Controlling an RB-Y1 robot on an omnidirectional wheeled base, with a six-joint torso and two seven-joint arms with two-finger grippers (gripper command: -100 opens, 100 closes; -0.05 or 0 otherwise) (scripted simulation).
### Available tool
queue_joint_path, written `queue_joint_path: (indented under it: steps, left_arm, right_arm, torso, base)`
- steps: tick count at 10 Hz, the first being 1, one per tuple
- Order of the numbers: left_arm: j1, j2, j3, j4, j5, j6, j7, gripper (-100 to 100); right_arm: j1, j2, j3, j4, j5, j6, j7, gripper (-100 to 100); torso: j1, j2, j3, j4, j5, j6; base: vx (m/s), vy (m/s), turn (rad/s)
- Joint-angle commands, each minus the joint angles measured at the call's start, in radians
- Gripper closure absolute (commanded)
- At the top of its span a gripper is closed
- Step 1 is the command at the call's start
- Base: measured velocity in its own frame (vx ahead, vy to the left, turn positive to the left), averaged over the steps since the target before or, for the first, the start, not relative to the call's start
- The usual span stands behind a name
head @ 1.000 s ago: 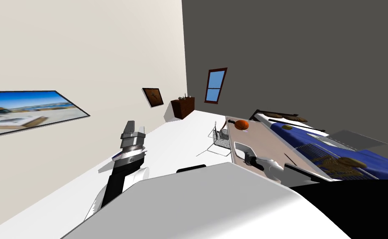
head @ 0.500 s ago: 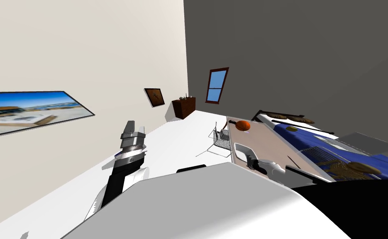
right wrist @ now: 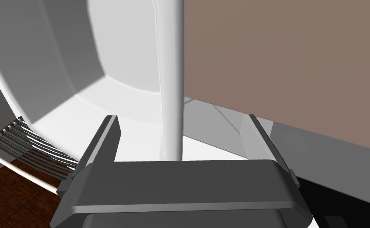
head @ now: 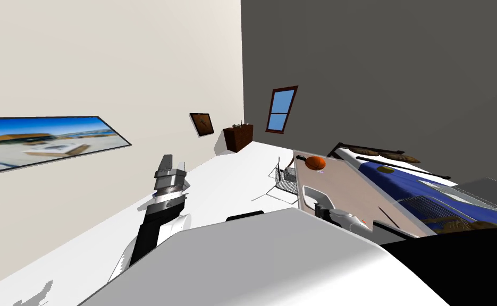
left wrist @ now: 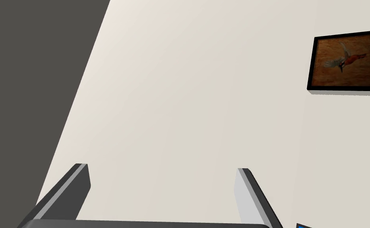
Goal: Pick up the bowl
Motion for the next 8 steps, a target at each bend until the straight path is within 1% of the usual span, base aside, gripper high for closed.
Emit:
queue_joint_path:
  steps: [1, 2, 3, 4, 5, 6, 7, 8]
  left_arm:
    - [0.000, 0.000, 0.000, 0.000, 0.000, 0.000, 0.000, 0]
    - [0.000, 0.000, 0.000, 0.000, 0.000, 0.000, 0.000, 0]
    - [0.000, 0.000, 0.000, 0.000, 0.000, 0.000, 0.000, 0]
    - [0.000, 0.000, 0.000, 0.000, 0.000, 0.000, 0.000, 0]
    - [0.000, 0.000, 0.000, 0.000, 0.000, 0.000, 0.000, 0]
    - [0.000, 0.000, 0.000, 0.000, 0.000, 0.000, 0.000, 0]
    - [0.000, 0.000, 0.000, 0.000, 0.000, 0.000, 0.000, 0]
    - [0.000, 0.000, 0.000, 0.000, 0.000, 0.000, 0.000, 0]
  right_arm:
    - [-0.005, 0.013, -0.041, 0.024, 0.039, -0.015, 0.019, -100]
    - [0.048, 0.059, -0.075, -0.035, 0.075, -0.009, -0.039, -100]
    - [0.071, 0.054, -0.052, -0.035, 0.103, -0.009, -0.053, -100]
    - [0.071, 0.059, -0.059, -0.052, 0.132, -0.009, -0.053, -100]
    - [0.071, 0.059, -0.109, -0.035, 0.164, -0.009, -0.053, -100]
    - [0.071, 0.059, -0.133, -0.035, 0.164, -0.009, -0.053, -100]
    - [0.113, 0.105, -0.187, -0.064, 0.207, -0.003, -0.079, -100]
    - [0.144, 0.105, -0.204, -0.094, 0.236, -0.003, -0.112, -100]
  torso:
    - [0.000, 0.000, 0.000, 0.000, 0.000, 0.000]
    - [0.001, 0.000, 0.000, 0.000, 0.000, 0.000]
    - [0.001, 0.000, 0.000, 0.000, 0.000, -0.001]
    - [0.000, 0.000, 0.000, 0.000, 0.000, 0.000]
    - [-0.001, 0.000, -0.001, -0.001, -0.003, 0.000]
    - [-0.002, 0.000, -0.001, -0.001, -0.004, 0.000]
    - [-0.001, 0.000, -0.001, -0.001, -0.004, 0.000]
    - [-0.003, -0.001, -0.001, -0.001, -0.004, -0.001]
  base:
    - [0.004, -0.006, -0.027]
    - [0.017, -0.024, 0.266]
    - [0.021, -0.041, 0.161]
    - [0.010, -0.031, -0.011]
    - [-0.001, -0.003, -0.019]
    - [-0.005, 0.008, -0.005]
    - [0.006, -0.028, 0.299]
    - [0.016, -0.056, 0.130]
